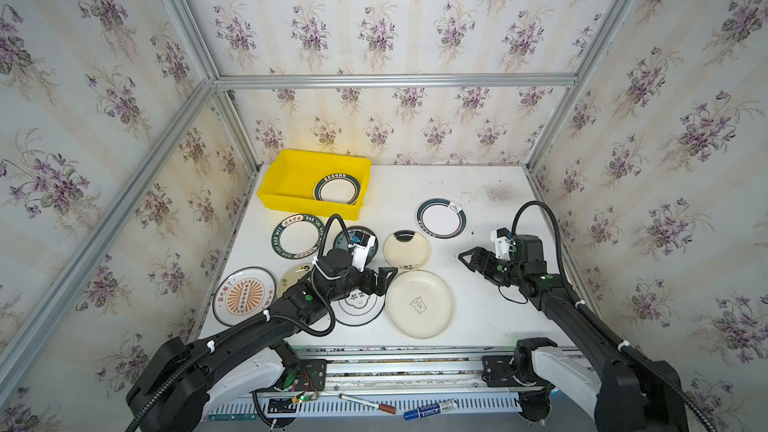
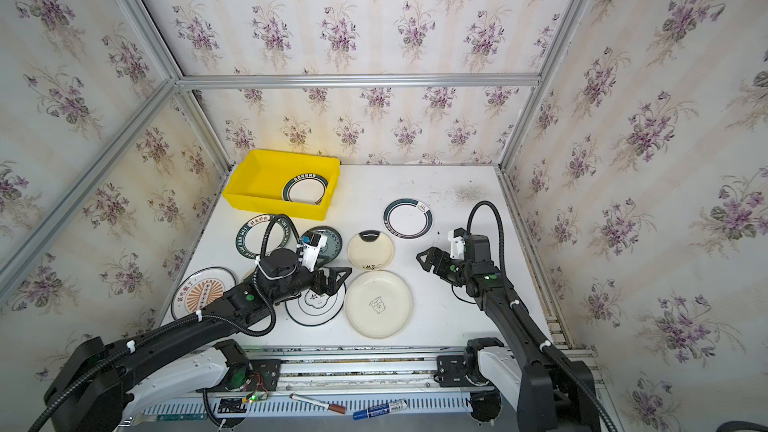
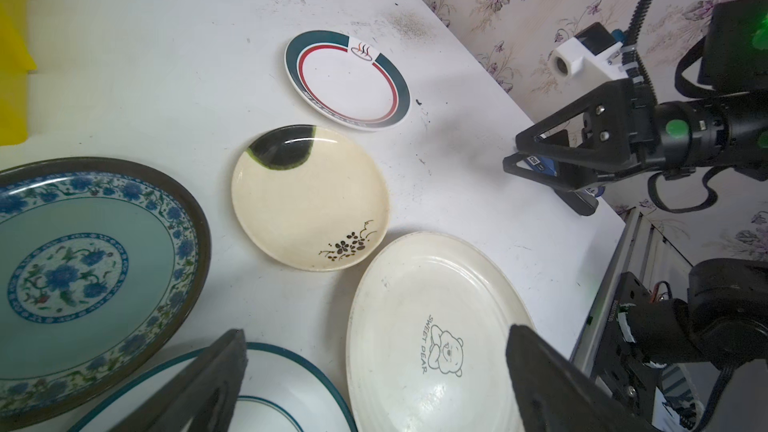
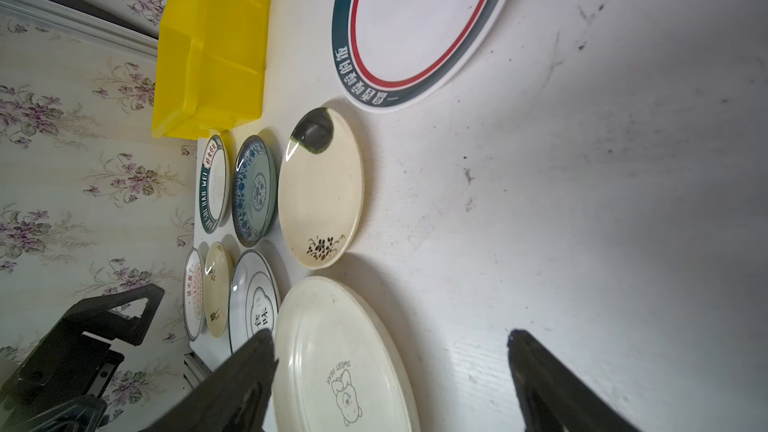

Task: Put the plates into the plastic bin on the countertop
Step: 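Withdraw the left gripper from the bin back toward the plates, then reach the right gripper to the smaller green-and-red plate and grip its rim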

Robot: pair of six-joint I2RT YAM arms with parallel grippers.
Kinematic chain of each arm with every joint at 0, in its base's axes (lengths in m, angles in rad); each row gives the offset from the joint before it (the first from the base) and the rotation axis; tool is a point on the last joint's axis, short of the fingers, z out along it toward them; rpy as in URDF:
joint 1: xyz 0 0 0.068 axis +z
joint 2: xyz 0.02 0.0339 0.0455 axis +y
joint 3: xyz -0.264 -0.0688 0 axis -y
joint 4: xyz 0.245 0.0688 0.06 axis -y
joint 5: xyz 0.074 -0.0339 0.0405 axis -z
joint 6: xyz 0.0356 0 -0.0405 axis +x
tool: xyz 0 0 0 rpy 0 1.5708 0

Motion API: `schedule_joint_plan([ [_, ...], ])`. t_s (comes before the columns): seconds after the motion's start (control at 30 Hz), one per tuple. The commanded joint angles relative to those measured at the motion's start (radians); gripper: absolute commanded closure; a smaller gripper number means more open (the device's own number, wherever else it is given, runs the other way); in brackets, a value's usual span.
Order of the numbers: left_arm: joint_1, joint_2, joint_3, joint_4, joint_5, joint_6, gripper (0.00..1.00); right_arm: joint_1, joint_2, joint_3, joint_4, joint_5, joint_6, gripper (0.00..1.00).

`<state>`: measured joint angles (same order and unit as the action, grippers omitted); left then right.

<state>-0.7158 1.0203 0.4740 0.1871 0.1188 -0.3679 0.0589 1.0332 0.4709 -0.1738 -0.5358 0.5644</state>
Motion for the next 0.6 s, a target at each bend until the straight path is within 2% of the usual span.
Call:
schedule_joint_plan([
  [0.0, -0.002, -0.009, 0.002, 0.031, -0.005, 0.002, 0.0, 0.001, 0.041, 0.006, 0.055, 0.008, -0.042, 0.11],
  [0.17, -0.001, -0.002, 0.002, 0.031, -0.007, -0.004, 0.0, 0.002, 0.152, 0.012, 0.161, 0.017, -0.049, 0.11],
  [0.27, -0.001, 0.004, 0.003, 0.029, -0.008, -0.004, 0.0, 0.001, 0.253, 0.056, 0.228, 0.001, -0.037, 0.14],
  [0.47, -0.001, 0.012, 0.009, 0.011, -0.034, 0.015, 0.0, 0.002, 0.414, 0.089, 0.463, 0.008, 0.071, 0.17],
  [0.57, -0.001, 0.008, 0.012, 0.003, -0.042, 0.018, 0.0, 0.002, 0.494, 0.128, 0.511, 0.007, 0.098, 0.2],
])
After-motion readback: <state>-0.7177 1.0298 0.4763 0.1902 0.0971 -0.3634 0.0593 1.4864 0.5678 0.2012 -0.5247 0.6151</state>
